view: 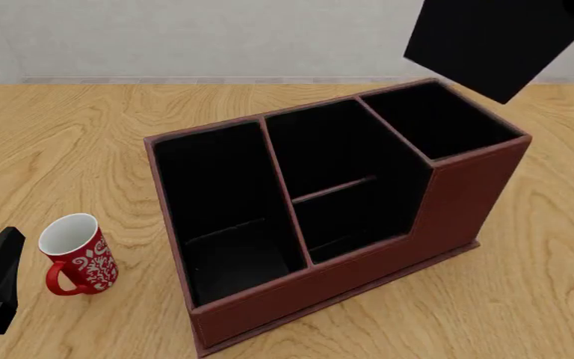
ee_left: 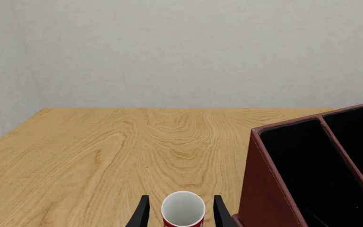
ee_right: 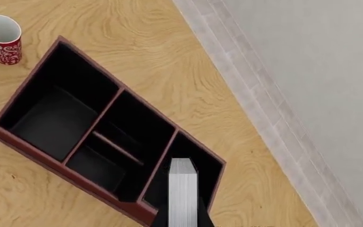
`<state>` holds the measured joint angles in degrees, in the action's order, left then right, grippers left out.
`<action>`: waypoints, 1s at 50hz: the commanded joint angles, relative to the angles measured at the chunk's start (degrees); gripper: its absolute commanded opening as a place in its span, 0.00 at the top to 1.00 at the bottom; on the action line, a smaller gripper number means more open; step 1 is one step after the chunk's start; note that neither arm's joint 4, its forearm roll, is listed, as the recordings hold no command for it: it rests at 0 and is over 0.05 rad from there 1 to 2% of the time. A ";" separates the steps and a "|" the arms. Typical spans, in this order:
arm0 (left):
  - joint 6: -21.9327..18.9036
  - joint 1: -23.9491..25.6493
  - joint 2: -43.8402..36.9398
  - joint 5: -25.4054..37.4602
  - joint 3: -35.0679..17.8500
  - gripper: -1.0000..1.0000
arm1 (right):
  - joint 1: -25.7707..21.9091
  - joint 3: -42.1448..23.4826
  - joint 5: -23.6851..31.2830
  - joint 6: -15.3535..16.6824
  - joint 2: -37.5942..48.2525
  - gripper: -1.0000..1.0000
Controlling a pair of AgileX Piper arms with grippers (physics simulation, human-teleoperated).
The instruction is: Pick up the book and place it in the right compartment of the caddy.
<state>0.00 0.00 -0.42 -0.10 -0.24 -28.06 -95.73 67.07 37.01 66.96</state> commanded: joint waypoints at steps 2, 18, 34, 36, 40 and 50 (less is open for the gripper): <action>0.00 0.00 0.00 0.00 0.00 0.00 | 2.15 2.68 -3.40 -1.71 0.96 1.00; 0.00 0.00 0.00 0.00 0.00 0.00 | 3.48 4.86 -7.13 -3.92 2.82 1.00; 0.00 0.00 0.00 0.00 0.00 0.00 | 5.55 6.50 -9.34 -4.94 3.37 1.00; 0.00 0.00 0.00 0.00 0.00 0.00 | 6.21 6.78 -9.81 -4.85 3.61 1.00; 0.00 0.00 0.00 0.00 0.00 0.00 | 6.86 6.51 -10.20 -5.14 4.13 1.00; 0.00 0.00 0.00 0.00 0.00 0.00 | 7.16 7.18 -11.03 -6.77 4.68 1.00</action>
<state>0.00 0.00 -0.42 -0.10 -0.24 -21.63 -88.74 57.37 32.56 71.36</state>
